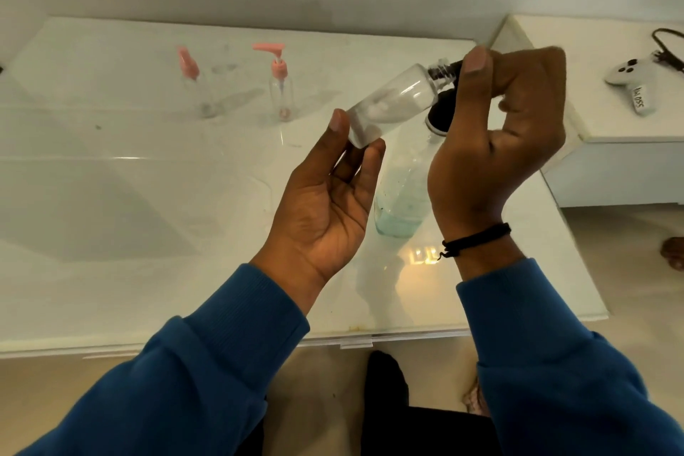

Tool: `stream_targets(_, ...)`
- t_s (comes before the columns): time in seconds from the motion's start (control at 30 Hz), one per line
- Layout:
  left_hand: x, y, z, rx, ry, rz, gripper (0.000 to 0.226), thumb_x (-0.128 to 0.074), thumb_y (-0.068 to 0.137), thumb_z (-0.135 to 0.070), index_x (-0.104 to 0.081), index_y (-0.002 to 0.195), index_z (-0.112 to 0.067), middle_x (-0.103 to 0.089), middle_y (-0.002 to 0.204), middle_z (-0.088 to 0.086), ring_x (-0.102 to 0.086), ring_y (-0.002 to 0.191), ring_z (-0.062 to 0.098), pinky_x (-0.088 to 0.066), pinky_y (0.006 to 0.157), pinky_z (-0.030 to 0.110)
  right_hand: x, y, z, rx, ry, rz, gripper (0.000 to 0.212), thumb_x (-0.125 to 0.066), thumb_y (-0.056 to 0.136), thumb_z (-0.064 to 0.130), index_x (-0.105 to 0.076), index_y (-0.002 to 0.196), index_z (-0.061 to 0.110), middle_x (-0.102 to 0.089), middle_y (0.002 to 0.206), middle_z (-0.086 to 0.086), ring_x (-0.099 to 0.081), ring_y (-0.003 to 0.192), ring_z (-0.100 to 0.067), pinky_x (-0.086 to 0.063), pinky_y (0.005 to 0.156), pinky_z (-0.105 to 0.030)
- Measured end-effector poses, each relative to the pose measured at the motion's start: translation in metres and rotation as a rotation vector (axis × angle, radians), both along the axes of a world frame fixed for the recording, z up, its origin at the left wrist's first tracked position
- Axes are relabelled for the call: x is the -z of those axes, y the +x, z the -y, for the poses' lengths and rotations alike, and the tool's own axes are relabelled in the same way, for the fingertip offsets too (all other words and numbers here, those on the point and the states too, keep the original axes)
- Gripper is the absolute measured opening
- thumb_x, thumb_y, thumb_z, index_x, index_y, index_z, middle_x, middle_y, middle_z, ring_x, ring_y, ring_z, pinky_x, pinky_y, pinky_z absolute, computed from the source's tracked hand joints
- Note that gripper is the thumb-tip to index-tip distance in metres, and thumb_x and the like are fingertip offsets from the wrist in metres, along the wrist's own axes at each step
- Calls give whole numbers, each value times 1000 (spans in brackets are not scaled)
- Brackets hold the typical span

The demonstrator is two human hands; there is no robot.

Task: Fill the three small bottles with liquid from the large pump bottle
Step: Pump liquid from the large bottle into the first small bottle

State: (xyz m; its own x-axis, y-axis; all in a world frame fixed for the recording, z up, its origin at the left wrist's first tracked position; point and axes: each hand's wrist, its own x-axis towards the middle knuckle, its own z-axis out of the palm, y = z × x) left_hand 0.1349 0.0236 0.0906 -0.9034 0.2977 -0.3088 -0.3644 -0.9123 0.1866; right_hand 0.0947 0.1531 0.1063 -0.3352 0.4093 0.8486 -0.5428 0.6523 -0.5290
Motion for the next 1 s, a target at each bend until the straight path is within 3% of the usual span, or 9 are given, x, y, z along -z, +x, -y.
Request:
stream_targets(0.17, -2, 0, 1, 14, -4, -2, 49, -77, 70, -20, -70, 116, -4, -71, 113, 14, -71, 89, 20, -60, 63, 24, -4, 1, 2, -4, 3, 5, 27, -60, 97, 6, -62, 70, 1, -52, 72, -4, -46, 73, -20, -39, 65, -41)
stream_targets(0.3, -2, -1, 0, 4, -1, 6, 51, -76, 70, -20, -68, 118, -2, -71, 110, 15, -72, 86, 21, -60, 61, 24, -4, -2, 2, 13, 5, -1, 28, -60, 97, 4, -62, 69, 0, -55, 67, -13, -47, 69, -26, -38, 65, -34)
stream_targets(0.43, 0, 0, 1, -1, 0, 18, 62, -78, 70, -20, -65, 127, -3, -70, 118, 15, -71, 91, 21, -61, 65, 25, 3, 1, 4, -6, -7, 21, 27, -60, 97, 3, -63, 71, 0, -58, 70, -14, -49, 72, -24, -42, 66, -39)
stream_targets(0.57, -1, -2, -1, 11, 1, 3, 51, -77, 70, -21, -69, 117, -3, -71, 107, 14, -71, 85, 20, -60, 62, 24, -7, -3, 0, 25, 12, 5, 29, -60, 96, 7, -61, 67, 0, -55, 67, -16, -49, 67, -33, -37, 66, -32)
stream_targets(0.77, -1, 0, 1, 13, -1, 12, 48, -75, 73, -21, -69, 117, -3, -72, 106, 14, -72, 84, 20, -60, 62, 24, 1, 0, 2, 16, 5, 30, 29, -60, 97, 4, -62, 69, 0, -56, 68, -14, -49, 69, -30, -38, 63, -38)
stream_targets(1.0, -2, 0, 0, 12, 0, 11, 48, -75, 72, -21, -69, 117, -3, -72, 108, 15, -72, 85, 21, -60, 61, 24, -3, -1, 2, -15, -15, 25, 29, -61, 97, 4, -61, 68, 0, -53, 68, -10, -47, 69, -25, -36, 65, -28)
